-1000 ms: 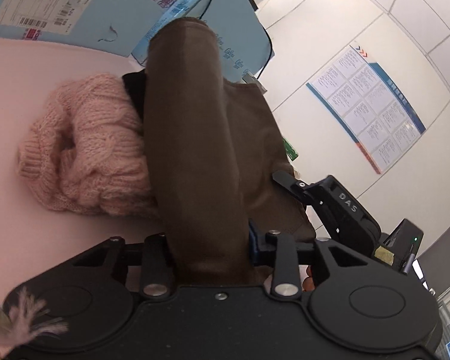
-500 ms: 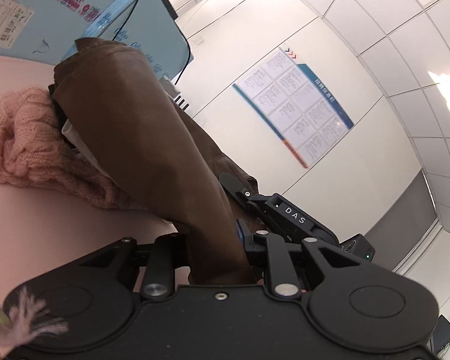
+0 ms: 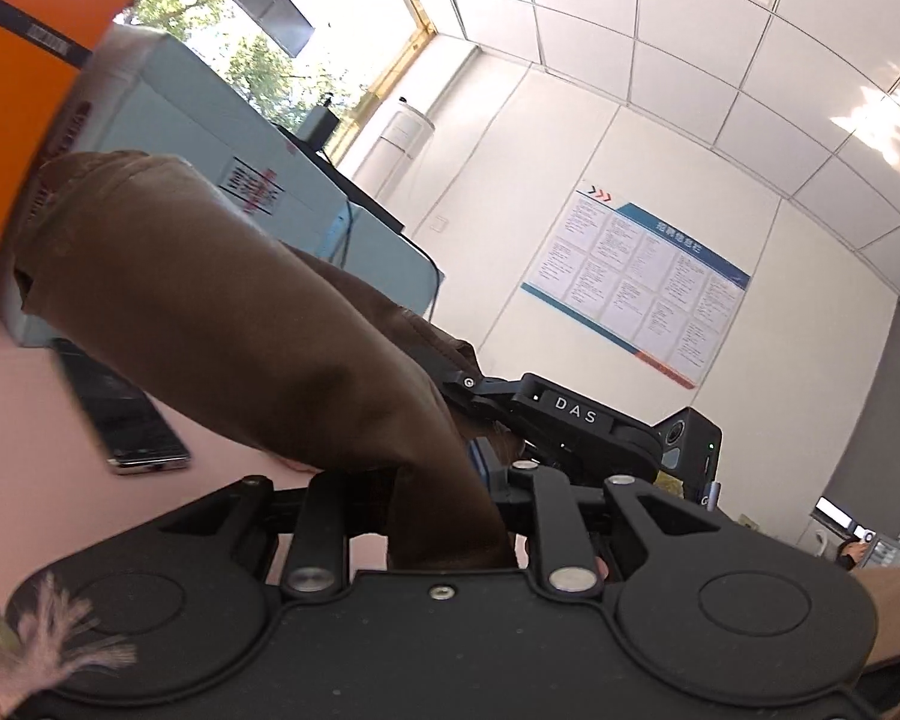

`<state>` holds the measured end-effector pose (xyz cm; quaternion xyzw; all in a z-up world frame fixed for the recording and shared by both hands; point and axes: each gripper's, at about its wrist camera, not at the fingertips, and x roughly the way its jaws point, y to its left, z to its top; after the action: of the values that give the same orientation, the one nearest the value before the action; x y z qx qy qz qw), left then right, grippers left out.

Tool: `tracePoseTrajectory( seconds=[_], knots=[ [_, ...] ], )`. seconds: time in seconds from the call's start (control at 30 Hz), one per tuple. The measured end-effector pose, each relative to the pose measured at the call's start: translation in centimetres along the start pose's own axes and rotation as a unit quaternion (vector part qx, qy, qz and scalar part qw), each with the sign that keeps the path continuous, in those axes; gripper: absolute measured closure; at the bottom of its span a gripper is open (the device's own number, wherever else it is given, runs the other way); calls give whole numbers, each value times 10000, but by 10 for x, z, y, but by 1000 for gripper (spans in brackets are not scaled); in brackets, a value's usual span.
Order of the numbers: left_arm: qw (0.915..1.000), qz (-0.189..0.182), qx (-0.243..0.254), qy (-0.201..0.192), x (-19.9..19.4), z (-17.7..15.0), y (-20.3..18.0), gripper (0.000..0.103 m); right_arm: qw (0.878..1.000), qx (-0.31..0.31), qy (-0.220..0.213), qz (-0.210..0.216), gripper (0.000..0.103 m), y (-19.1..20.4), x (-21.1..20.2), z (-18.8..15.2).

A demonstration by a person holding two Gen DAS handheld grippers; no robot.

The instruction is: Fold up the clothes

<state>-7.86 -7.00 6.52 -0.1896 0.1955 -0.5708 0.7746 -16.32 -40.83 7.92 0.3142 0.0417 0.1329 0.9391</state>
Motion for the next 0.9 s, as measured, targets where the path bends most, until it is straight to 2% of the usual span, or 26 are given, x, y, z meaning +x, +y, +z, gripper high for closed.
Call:
tracePoseTrajectory(
  seconds=[0.07, 0.13, 0.27, 0.33, 0.37, 0.4, 0.43, 0.47, 0.53, 0.57, 0.6, 0.63, 0.7, 0.73, 0.87, 0.9],
  knots=[
    [9996, 258, 1, 84, -26, -3, 12, 80, 9994, -39, 293, 192, 88, 14, 21, -17],
    [9973, 603, -238, 331, -42, -9, 29, 80, 9972, -95, 689, 289, 88, 27, 42, -36],
    [9851, 1305, -847, 727, -65, -22, 60, 76, 9870, -278, 1563, 242, 88, 42, 70, -69],
    [9787, 1672, -934, 740, -73, -27, 65, 70, 9783, -462, 2014, 170, 88, 48, 80, -85],
    [9752, 1874, -949, 697, -78, -29, 65, 58, 9752, -553, 2136, 141, 86, 50, 82, -90],
    [9690, 2166, -1014, 614, -83, -28, 66, 47, 9740, -632, 2172, 138, 82, 52, 82, -92],
    [9615, 2468, -1086, 526, -87, -27, 67, 40, 9730, -679, 2203, 151, 79, 53, 82, -93],
    [9529, 2768, -1157, 437, -92, -26, 68, 34, 9720, -685, 2243, 156, 72, 54, 82, -93],
    [9359, 3323, -1143, 222, -102, -29, 70, 33, 9694, -669, 2354, 172, 54, 55, 80, -92],
    [9262, 3595, -1129, 113, -108, -30, 71, 29, 9684, -681, 2390, 190, 41, 53, 80, -90],
    [9174, 3864, -954, -47, -110, -29, 66, 21, 9682, -705, 2392, 206, 32, 52, 79, -87],
    [9075, 4127, -754, -214, -111, -28, 59, 17, 9688, -735, 2355, 225, 30, 51, 77, -83],
    [8953, 4399, -78, -701, -114, -29, 35, 4, 9729, -743, 2173, 282, 23, 48, 77, -72],
    [8880, 4495, 303, -923, -111, -29, 21, 1, 9759, -686, 2052, 296, 22, 46, 78, -66],
    [8946, 4151, 1350, -958, -80, -32, -16, 0, 9846, -449, 1657, 319, 20, 40, 96, -43],
    [9009, 3996, 1514, -765, -67, -34, -19, 0, 9855, -392, 1620, 305, 20, 37, 101, -41]
  ],
)
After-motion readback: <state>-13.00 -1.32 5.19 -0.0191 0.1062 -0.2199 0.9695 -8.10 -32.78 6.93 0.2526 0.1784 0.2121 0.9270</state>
